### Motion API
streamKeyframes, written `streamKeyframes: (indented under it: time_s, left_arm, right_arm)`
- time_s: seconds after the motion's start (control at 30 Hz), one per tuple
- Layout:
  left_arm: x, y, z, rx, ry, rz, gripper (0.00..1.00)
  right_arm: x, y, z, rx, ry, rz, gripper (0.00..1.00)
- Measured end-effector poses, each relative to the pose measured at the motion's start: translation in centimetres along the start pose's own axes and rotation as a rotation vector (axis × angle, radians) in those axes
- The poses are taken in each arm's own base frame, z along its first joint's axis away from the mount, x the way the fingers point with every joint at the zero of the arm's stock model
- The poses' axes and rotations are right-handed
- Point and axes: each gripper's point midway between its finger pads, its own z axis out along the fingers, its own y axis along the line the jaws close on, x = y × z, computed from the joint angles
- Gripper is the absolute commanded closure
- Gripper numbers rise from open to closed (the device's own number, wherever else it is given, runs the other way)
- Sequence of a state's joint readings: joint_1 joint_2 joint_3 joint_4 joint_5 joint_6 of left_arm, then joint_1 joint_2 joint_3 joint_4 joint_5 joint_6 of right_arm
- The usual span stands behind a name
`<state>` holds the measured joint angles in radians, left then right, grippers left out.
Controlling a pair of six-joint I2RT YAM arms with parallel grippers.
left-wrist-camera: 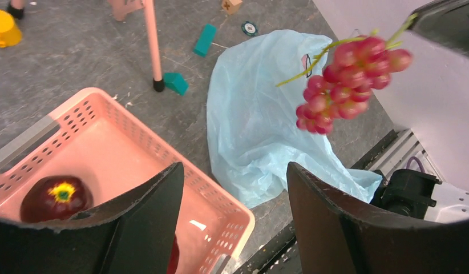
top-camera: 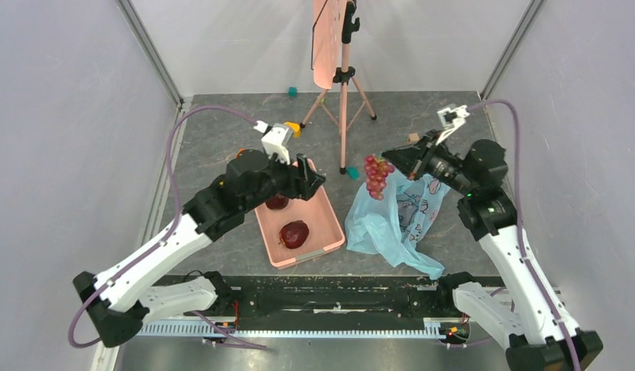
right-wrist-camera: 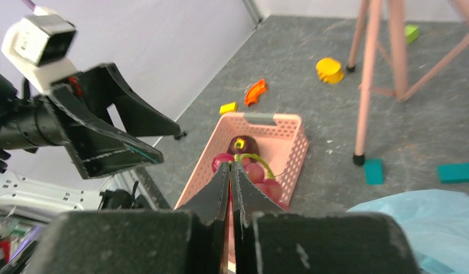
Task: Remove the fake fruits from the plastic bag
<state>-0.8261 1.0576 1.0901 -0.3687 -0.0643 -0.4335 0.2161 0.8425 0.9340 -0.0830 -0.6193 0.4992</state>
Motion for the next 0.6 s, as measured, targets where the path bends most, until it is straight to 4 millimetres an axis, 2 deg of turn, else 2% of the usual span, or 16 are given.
streamKeyframes:
  time_s: [0.1, 0.27, 0.4, 0.6]
  left_arm:
    - [0.0, 0.9, -2.0, -0.031, -0.028, -0.001, 0.26]
    - [1.3, 2.8, -3.8, -0.098, -0.017, 0.002, 0.26]
    - [2.0, 4.2, -5.5, -0.155, -0.020, 0.005, 0.25]
    - [1.5, 5.5, -7.8, -0.211, -0.067, 0.004, 0.24]
  right_arm:
    - [2.3, 0.6, 1.9, -0.022, 0.073, 0.010, 1.00]
    - [6.8, 2.7, 4.7, -0.075, 0.198, 0.008, 1.00]
    - [8.9, 3.3, 6.1, -0.076, 0.243, 0.007, 1.00]
    - [11.6, 4.5, 8.2, -0.108, 0.292, 0.004, 1.00]
